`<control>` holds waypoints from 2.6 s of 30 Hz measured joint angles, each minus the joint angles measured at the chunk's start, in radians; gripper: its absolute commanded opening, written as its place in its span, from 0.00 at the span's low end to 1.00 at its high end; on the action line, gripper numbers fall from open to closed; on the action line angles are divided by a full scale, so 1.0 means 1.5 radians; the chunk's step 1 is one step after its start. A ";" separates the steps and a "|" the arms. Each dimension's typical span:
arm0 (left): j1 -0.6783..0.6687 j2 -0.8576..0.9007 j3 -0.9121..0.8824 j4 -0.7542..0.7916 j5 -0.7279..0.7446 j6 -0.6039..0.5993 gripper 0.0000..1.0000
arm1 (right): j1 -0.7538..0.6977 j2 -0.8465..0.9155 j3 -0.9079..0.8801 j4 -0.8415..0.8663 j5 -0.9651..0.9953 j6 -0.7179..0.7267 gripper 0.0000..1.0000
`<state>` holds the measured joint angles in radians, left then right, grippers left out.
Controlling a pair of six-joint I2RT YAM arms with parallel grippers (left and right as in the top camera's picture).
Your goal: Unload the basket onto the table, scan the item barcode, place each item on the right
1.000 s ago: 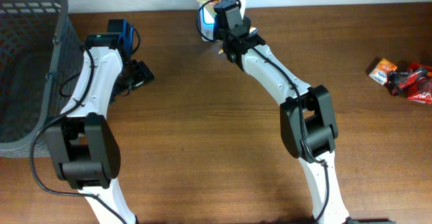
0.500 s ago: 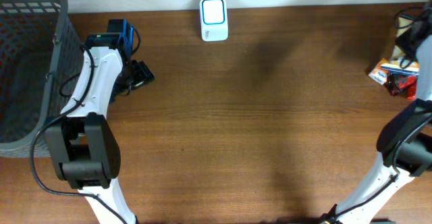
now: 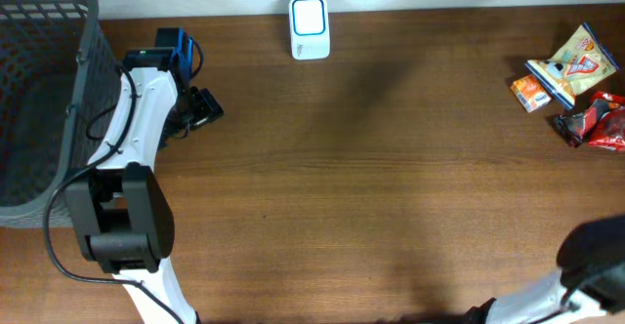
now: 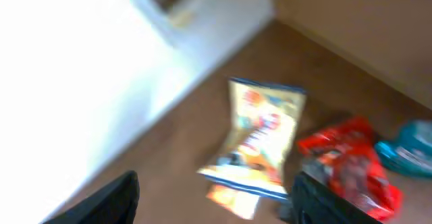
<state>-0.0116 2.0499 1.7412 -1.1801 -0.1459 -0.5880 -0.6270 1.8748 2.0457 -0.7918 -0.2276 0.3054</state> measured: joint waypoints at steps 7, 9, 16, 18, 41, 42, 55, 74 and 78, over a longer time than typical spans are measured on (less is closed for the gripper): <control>0.000 0.001 0.000 -0.001 0.000 0.000 0.99 | 0.001 -0.318 0.001 -0.436 -0.132 -0.003 0.99; 0.000 0.002 0.000 0.002 0.000 0.000 0.99 | 0.021 -0.420 -0.036 -0.532 -0.137 -0.071 0.99; 0.000 0.002 0.001 0.001 0.000 0.000 0.99 | 0.044 -0.793 -0.502 -0.561 -0.142 -0.121 0.99; 0.000 0.002 0.002 -0.001 0.000 0.000 0.99 | 0.044 -0.821 -0.573 -0.560 -0.144 -0.122 0.98; 0.000 0.002 0.002 -0.001 0.000 0.000 0.99 | 0.389 -1.228 -1.310 0.477 -0.055 -0.129 0.99; 0.000 0.002 0.002 0.000 0.000 0.000 0.99 | 0.389 -1.240 -1.324 0.491 -0.027 -0.130 0.99; 0.000 0.002 0.002 0.000 0.000 0.000 0.99 | 0.389 -1.241 -1.355 0.478 0.142 -0.134 0.99; 0.000 0.002 0.002 0.000 0.000 0.000 0.99 | 0.389 -1.241 -1.355 0.477 0.150 -0.207 0.99; 0.000 0.002 0.002 -0.015 0.000 0.000 0.99 | 0.389 -1.241 -1.355 0.477 0.150 -0.207 0.99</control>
<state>-0.0116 2.0525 1.7443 -1.2026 -0.1459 -0.5880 -0.0441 0.0139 0.0128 -0.0757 -0.0032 -0.0048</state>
